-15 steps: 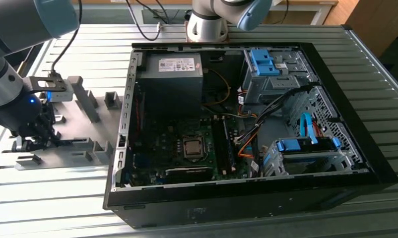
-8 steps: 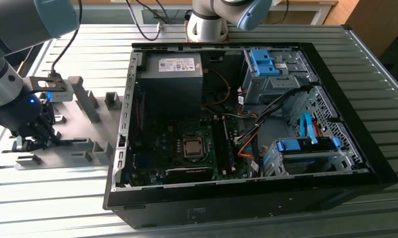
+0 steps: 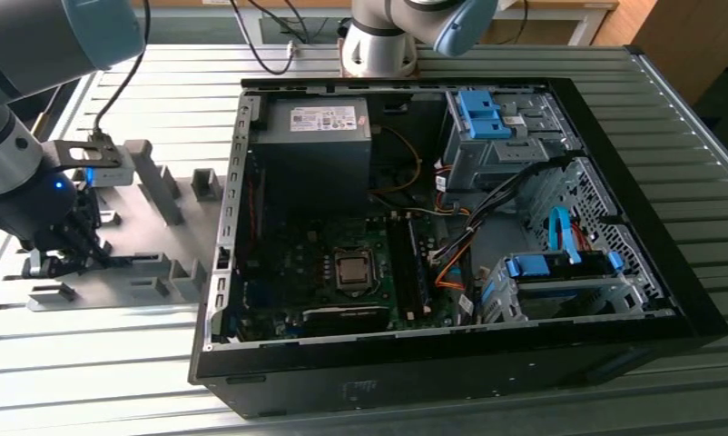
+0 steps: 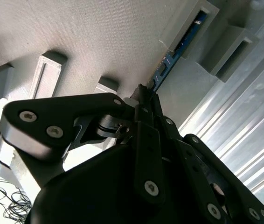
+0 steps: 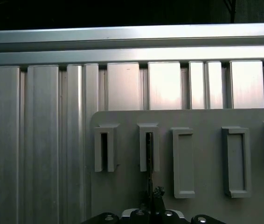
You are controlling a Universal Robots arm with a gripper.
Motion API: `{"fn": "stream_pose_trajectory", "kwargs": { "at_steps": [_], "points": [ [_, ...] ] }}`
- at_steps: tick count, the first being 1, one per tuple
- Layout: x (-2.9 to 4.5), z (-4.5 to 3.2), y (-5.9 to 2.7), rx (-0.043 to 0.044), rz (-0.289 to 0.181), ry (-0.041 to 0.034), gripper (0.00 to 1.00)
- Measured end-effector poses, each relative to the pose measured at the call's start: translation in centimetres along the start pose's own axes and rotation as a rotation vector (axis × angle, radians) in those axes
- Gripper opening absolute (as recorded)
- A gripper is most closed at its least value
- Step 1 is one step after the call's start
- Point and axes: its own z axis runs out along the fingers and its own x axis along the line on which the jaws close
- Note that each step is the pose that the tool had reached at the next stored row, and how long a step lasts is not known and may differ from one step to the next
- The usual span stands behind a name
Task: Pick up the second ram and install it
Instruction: 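Pick up the second ram and move it above second insertion slot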
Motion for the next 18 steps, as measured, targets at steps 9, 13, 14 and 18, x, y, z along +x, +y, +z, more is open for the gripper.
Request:
{"fn": "stream_pose_trajectory", "kwargs": {
  "at_steps": [9,13,14,18],
  "points": [
    [-0.01,-0.77,0.01,-0.0002,0.000,0.0006,0.14],
    [-0.02,-1.34,0.01,-0.0002,0.000,0.0005,0.14],
    [-0.02,-1.46,0.00,-0.0002,0.000,0.0005,0.14],
    [-0.02,-1.85,0.00,-0.0002,0.000,0.0005,0.14]
  ]
}}
